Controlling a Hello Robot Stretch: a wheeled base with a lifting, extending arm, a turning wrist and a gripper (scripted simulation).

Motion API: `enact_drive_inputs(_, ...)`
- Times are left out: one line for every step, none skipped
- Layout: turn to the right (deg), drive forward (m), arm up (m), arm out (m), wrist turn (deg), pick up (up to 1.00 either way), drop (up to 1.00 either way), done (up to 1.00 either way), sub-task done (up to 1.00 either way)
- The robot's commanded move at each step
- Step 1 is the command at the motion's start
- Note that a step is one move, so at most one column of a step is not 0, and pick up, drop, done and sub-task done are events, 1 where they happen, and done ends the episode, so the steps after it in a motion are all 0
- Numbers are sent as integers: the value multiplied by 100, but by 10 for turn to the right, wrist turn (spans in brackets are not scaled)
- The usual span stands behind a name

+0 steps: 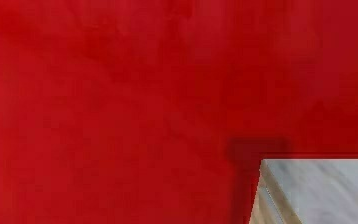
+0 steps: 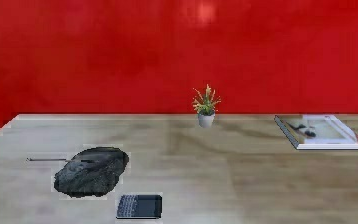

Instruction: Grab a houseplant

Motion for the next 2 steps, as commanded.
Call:
enact_drive_inputs(0,0,50,0,0,0,0,0,0)
enact_drive_inputs(0,0,38,0,0,0,0,0,0)
